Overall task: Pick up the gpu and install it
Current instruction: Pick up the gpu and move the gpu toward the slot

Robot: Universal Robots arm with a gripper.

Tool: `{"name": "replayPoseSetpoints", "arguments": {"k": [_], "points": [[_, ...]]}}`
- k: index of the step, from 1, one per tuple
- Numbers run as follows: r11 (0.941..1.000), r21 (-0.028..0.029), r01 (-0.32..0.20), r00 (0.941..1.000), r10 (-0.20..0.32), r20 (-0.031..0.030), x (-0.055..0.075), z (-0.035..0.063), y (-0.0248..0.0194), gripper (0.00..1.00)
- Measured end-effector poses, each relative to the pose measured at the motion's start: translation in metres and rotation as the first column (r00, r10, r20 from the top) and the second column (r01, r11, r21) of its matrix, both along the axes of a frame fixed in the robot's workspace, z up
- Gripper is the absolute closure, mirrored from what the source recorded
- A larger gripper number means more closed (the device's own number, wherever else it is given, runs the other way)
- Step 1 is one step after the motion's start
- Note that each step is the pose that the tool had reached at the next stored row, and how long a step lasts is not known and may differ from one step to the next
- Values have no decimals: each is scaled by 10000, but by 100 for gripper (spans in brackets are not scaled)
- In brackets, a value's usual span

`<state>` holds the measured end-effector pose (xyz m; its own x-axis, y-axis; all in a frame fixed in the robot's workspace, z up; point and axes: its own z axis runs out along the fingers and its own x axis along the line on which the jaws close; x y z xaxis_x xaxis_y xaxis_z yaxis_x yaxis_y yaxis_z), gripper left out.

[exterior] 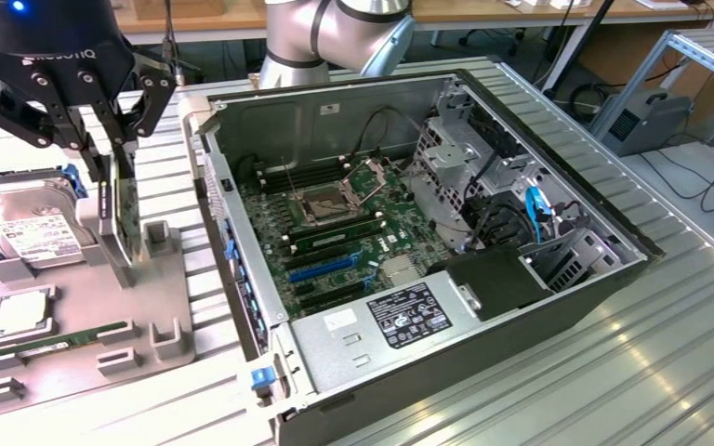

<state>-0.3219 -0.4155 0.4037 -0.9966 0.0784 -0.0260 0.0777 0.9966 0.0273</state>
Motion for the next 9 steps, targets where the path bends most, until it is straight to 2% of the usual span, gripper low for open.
{"name": "replayPoseSetpoints", "arguments": {"k": [9], "points": [[10000, 0, 0, 10000, 0, 0, 0, 40, 0, 73]]}}
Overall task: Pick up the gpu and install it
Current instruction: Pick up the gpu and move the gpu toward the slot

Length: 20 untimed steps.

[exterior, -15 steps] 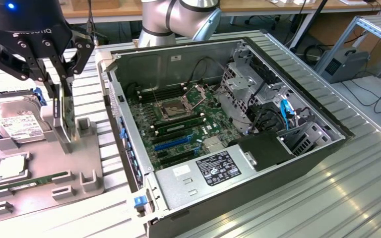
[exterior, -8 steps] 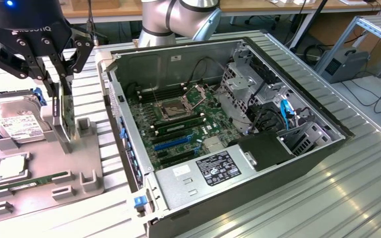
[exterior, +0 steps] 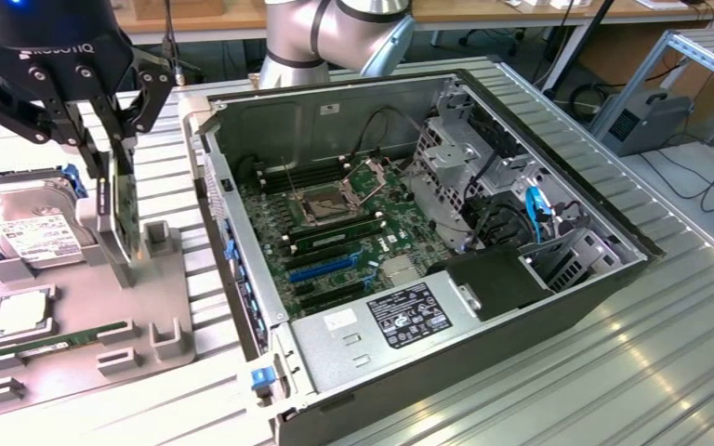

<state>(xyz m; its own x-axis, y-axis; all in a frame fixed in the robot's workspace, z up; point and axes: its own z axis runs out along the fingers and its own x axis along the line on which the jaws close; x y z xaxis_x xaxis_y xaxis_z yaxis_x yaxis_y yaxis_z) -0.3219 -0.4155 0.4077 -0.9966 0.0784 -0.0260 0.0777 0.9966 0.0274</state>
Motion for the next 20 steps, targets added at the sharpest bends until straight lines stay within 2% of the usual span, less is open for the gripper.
{"name": "replayPoseSetpoints", "arguments": {"k": [20], "points": [[10000, 0, 0, 10000, 0, 0, 0, 82, 0, 73]]}}
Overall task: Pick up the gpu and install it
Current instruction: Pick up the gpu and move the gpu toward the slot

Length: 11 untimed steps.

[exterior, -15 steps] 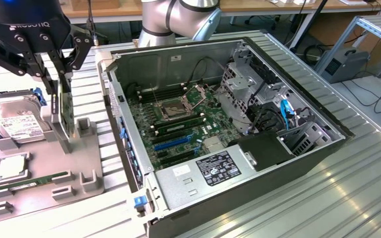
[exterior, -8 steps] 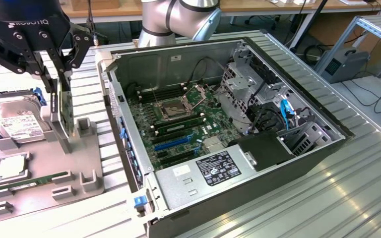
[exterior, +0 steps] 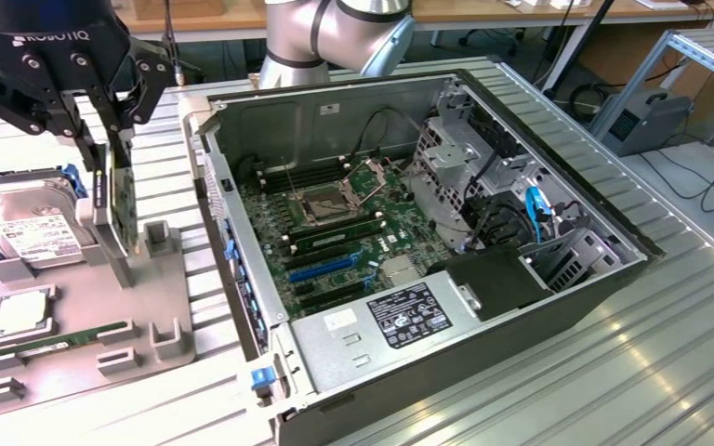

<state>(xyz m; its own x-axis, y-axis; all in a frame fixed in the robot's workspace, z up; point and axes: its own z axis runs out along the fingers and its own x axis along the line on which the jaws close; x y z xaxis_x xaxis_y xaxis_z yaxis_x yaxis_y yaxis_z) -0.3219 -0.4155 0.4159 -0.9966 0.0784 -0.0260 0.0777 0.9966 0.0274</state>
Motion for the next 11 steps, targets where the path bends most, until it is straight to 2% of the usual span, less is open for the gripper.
{"name": "replayPoseSetpoints", "arguments": {"k": [11], "points": [[10000, 0, 0, 10000, 0, 0, 0, 48, 0, 73]]}}
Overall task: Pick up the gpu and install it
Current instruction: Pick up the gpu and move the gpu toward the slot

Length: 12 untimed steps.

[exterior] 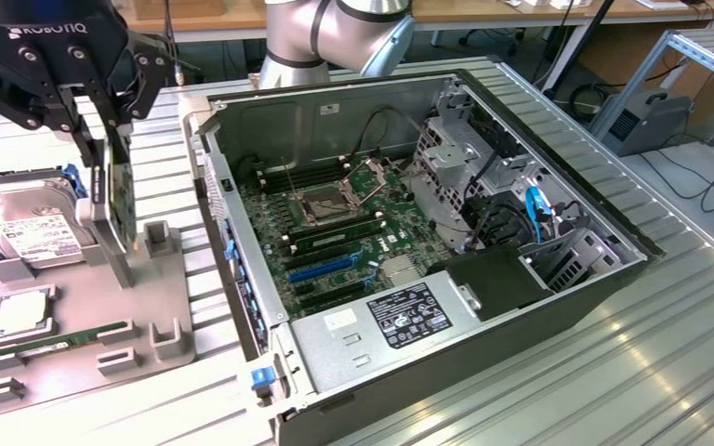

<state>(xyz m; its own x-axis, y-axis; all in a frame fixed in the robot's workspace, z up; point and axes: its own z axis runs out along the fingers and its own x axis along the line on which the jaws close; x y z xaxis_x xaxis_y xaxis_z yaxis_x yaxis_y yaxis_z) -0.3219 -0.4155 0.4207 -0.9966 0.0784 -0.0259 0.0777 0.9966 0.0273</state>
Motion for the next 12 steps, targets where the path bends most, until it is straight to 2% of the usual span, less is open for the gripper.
{"name": "replayPoseSetpoints", "arguments": {"k": [12], "points": [[10000, 0, 0, 10000, 0, 0, 0, 53, 0, 73]]}}
